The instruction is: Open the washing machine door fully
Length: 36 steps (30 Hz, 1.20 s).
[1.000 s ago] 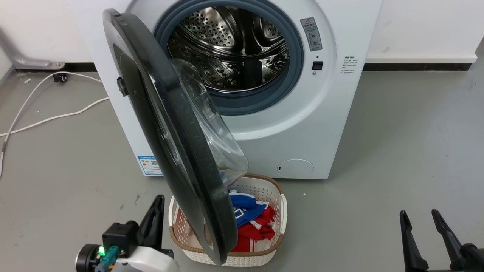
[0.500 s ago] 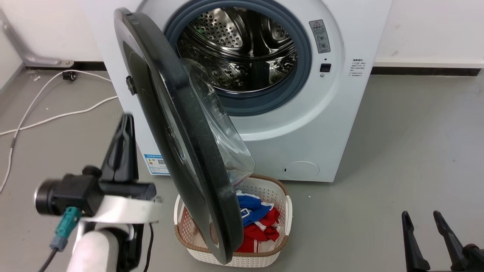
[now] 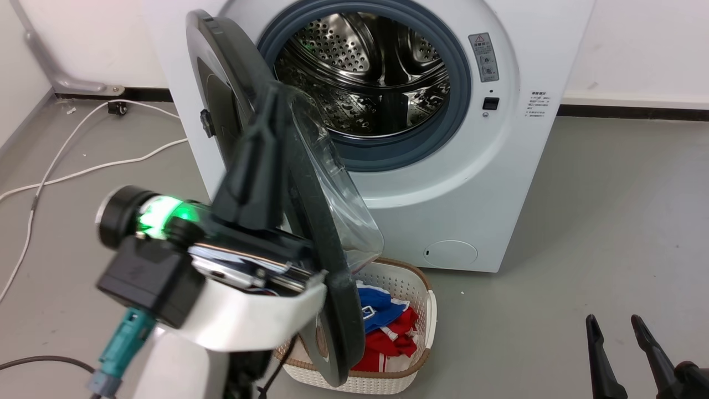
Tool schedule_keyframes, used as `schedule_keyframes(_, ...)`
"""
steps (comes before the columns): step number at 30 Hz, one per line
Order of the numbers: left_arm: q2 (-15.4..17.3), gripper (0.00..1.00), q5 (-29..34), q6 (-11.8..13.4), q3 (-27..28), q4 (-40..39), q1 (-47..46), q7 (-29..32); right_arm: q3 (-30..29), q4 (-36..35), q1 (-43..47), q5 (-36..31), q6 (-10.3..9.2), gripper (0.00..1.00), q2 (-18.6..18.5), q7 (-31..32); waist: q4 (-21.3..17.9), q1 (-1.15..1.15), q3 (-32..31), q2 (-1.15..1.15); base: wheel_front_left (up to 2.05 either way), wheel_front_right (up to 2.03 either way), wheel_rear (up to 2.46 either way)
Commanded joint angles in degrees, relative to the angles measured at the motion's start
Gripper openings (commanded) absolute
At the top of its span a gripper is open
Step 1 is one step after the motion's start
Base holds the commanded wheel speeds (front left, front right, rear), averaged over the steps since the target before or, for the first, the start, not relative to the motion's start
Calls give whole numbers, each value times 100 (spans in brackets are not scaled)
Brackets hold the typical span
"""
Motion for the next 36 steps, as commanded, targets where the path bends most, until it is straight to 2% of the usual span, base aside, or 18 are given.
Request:
schedule_keyframes(1, -20, 0, -47, -21, -103, -59, -14, 53, 2, 23, -26, 67, -1, 100, 14, -28, 15, 0, -1, 0, 0, 0, 0)
schedule_keyframes(9, -117, 0, -411, -280, -1314, -157, 418, 497, -26, 139, -61, 111, -1, 100, 13, -53, 131, 0, 20, 0, 0, 0, 0)
schedule_keyframes(20, 30, 0, -721, -473, -2481, 633, 1243, 1000, -28, 219, -79, 113, -1, 100, 12, -21, 220, 0, 52, 0, 0, 0, 0)
schedule_keyframes(26, 136, 0, -906, -460, -2640, 1180, 1585, 1111, -15, 253, -91, 124, -1, 100, 12, 8, 229, 0, 80, 0, 0, 0, 0)
schedule_keyframes(32, 152, 0, -871, -348, -2514, 1750, 1469, 1039, -18, 325, -90, 123, -1, 100, 12, 8, 233, 0, 108, 0, 0, 0, 0)
schedule_keyframes(36, 148, 0, -868, -184, -2284, 2160, 1346, 881, 17, 372, -111, 134, -1, 100, 12, -17, 198, 0, 130, 0, 0, 0, 0)
